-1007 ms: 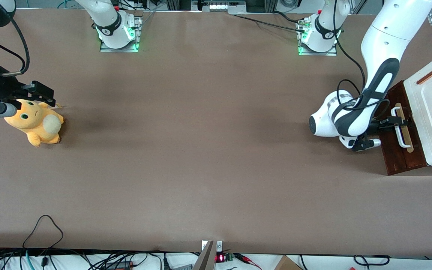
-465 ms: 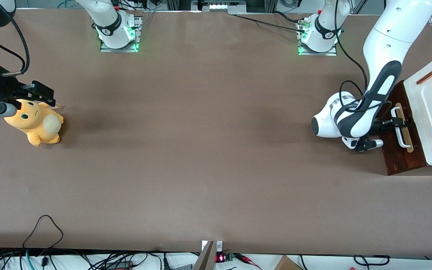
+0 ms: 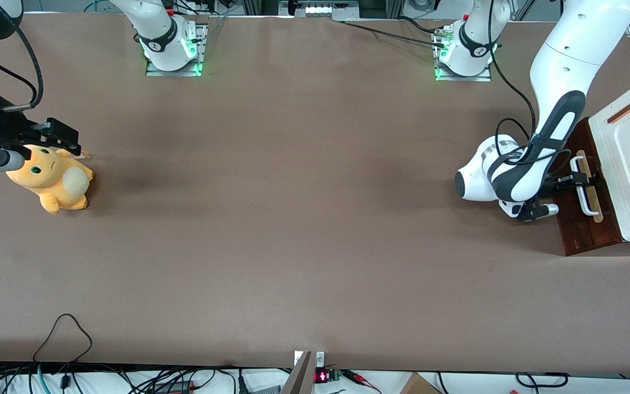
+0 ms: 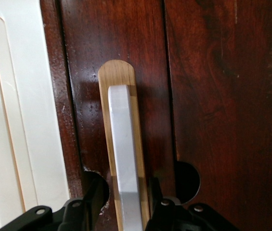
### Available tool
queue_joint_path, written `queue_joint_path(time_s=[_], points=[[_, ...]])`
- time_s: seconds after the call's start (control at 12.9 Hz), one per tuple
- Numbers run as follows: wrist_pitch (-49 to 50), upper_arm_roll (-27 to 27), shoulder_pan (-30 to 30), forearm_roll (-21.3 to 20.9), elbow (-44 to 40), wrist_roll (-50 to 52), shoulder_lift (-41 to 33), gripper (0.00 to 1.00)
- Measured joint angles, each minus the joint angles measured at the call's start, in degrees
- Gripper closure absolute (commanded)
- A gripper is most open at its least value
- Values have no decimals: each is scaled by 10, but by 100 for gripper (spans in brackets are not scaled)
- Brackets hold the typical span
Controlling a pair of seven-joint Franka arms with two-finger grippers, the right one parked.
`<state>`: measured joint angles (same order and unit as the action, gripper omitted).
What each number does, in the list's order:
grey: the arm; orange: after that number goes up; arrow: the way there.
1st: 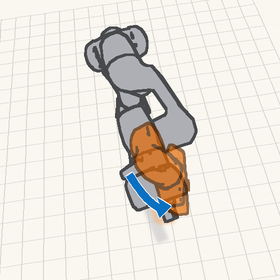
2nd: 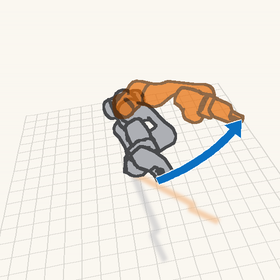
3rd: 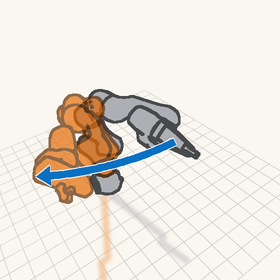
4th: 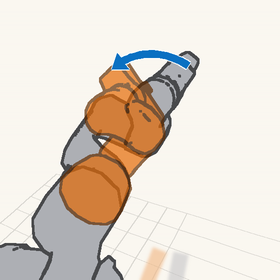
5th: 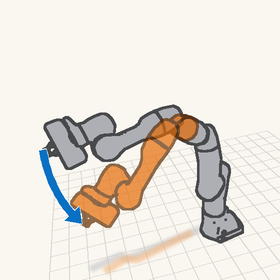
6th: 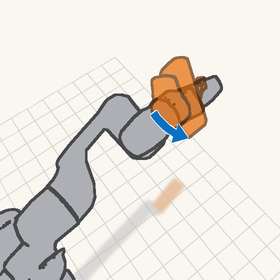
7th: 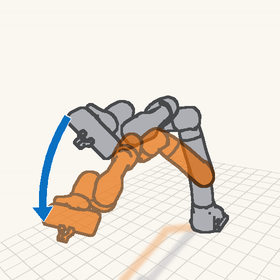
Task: Open lower drawer with left arm only
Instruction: 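Close the left gripper around the white bar handle, then pull the handle outward with the left gripper, sliding the drawer open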
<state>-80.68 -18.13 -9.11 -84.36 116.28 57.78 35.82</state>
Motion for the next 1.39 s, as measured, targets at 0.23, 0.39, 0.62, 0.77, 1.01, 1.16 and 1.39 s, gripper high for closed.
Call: queue_joint_path(time_s=[0.23, 0.39, 0.62, 0.77, 1.01, 1.16, 1.39], points=[[0, 0, 0, 0, 0, 0, 1, 74], [-1, 0, 0, 0, 0, 0, 1, 81], [-3, 0, 0, 0, 0, 16, 3, 90], [-2, 0, 0, 0, 0, 17, 3, 96], [-2, 0, 0, 0, 0, 17, 3, 98], [-3, -1, 0, 0, 0, 17, 3, 99], [-1, -9, 11, 1, 1, 20, 4, 99]])
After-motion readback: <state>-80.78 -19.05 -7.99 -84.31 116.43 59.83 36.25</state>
